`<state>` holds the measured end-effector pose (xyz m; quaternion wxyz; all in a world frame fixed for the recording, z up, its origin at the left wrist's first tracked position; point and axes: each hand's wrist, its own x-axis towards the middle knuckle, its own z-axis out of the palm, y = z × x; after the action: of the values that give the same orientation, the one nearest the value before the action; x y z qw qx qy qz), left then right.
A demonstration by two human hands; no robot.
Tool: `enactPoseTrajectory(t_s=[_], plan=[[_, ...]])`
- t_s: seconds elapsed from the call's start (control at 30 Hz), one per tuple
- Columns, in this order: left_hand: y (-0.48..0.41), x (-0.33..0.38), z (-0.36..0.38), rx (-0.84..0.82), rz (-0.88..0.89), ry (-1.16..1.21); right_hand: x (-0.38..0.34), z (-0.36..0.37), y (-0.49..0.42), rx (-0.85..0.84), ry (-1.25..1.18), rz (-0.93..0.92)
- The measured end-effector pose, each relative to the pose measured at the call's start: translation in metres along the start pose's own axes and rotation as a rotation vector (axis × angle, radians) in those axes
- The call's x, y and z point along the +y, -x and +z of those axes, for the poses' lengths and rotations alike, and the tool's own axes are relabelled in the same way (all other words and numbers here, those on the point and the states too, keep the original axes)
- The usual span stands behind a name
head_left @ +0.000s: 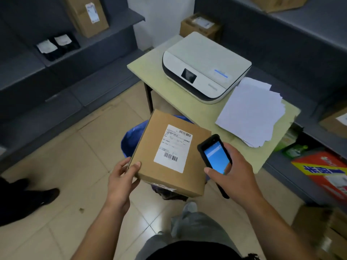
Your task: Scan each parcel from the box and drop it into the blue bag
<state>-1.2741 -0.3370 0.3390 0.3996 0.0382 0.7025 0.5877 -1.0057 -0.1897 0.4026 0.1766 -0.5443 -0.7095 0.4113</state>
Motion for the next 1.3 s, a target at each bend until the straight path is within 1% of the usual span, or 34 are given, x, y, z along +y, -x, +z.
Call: enactPoseTrajectory(t_s=[0.2, 0.37, 0.47, 0.6, 0.77, 0.83, 0.93, 1.1, 1.3], plan=[[-0.058, 0.019, 0.006, -0.010, 0.002, -0.177, 0.008, 0.031, -0.062, -0.060, -0.143, -0.009], [-0.139, 0.031, 0.016, -0.024, -0.046, -0.336, 0.033, 0.043, -0.080, 0.027, -0.222, 0.101], [-0.194, 0.019, 0.029, -0.092, -0.116, -0.420, 0.050, 0.050, -0.085, 0.125, -0.245, 0.178], [-0.252, -0.020, 0.053, -0.167, -0.242, -0.537, 0.072, 0.078, -0.091, 0.238, -0.254, 0.269], [-0.306, -0.075, 0.076, -0.239, -0.432, -0.561, 0.103, 0.127, -0.111, 0.232, -0.249, 0.369], [-0.328, -0.096, 0.086, -0.255, -0.470, -0.543, 0.116, 0.145, -0.119, 0.242, -0.253, 0.395], [-0.359, -0.129, 0.104, -0.322, -0.447, -0.590, 0.135, 0.169, -0.132, 0.267, -0.279, 0.410], [-0.406, -0.200, 0.122, -0.393, -0.408, -0.728, 0.159, 0.200, -0.159, 0.290, -0.277, 0.381], [-0.456, -0.282, 0.130, -0.388, -0.392, -0.867, 0.192, 0.213, -0.182, 0.269, -0.217, 0.338]])
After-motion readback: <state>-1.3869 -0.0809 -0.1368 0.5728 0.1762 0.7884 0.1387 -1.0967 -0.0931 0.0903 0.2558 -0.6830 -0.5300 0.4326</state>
